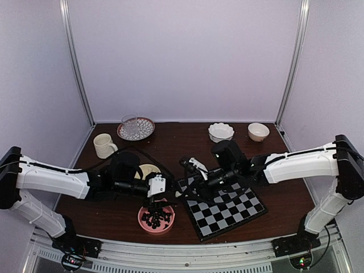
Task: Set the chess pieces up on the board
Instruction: Pass from the right arm to the left
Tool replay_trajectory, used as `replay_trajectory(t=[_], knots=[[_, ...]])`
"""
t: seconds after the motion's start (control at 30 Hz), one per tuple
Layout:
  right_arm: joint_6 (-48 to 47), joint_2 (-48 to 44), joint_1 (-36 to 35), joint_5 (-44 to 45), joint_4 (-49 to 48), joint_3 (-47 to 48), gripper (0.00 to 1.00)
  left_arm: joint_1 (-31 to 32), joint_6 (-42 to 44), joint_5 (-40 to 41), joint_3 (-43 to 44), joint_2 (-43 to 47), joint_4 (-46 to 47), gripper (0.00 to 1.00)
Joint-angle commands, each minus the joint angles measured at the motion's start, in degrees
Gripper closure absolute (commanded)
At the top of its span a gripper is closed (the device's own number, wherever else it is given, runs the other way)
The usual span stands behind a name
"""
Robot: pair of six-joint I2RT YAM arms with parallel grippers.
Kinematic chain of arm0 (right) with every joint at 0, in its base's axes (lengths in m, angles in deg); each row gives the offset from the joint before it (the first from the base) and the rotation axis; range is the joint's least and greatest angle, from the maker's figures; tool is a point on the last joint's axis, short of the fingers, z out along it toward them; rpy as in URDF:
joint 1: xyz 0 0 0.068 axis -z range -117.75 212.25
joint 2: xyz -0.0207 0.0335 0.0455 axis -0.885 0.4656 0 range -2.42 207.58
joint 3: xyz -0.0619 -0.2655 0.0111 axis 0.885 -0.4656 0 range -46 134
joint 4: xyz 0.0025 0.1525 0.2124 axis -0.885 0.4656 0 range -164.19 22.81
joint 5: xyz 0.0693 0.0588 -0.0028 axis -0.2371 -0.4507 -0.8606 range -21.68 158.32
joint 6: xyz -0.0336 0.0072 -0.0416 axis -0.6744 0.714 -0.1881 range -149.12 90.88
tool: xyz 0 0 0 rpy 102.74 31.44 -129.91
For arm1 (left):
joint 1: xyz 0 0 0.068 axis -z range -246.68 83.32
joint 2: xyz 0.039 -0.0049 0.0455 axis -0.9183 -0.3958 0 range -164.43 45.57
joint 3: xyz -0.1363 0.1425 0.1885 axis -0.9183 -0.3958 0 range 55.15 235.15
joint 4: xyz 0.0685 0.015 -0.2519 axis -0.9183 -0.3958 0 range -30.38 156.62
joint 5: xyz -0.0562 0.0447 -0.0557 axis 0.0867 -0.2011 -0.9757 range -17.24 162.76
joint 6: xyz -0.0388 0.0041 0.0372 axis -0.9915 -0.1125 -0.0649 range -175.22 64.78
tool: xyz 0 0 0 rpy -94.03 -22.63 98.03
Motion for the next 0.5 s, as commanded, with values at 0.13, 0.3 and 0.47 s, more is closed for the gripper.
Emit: replay_trajectory(t=[0.13,0.3,0.47], knots=[[-0.71,2.35,-0.79,-0.68,0.30,2.35,0.93,0.83,1.19,-0.34,2.29,-0.52,-0.11,0.46],[-0.72,2.04,-0.88,-0.36,-0.14,1.97,0.92,0.98,1.58,-0.47,2.62,-0.86,-0.87,0.52],[-0.66,1.93,-0.80,-0.15,-0.44,1.79,0.91,1.05,1.77,-0.84,2.77,-1.13,-1.13,0.62]])
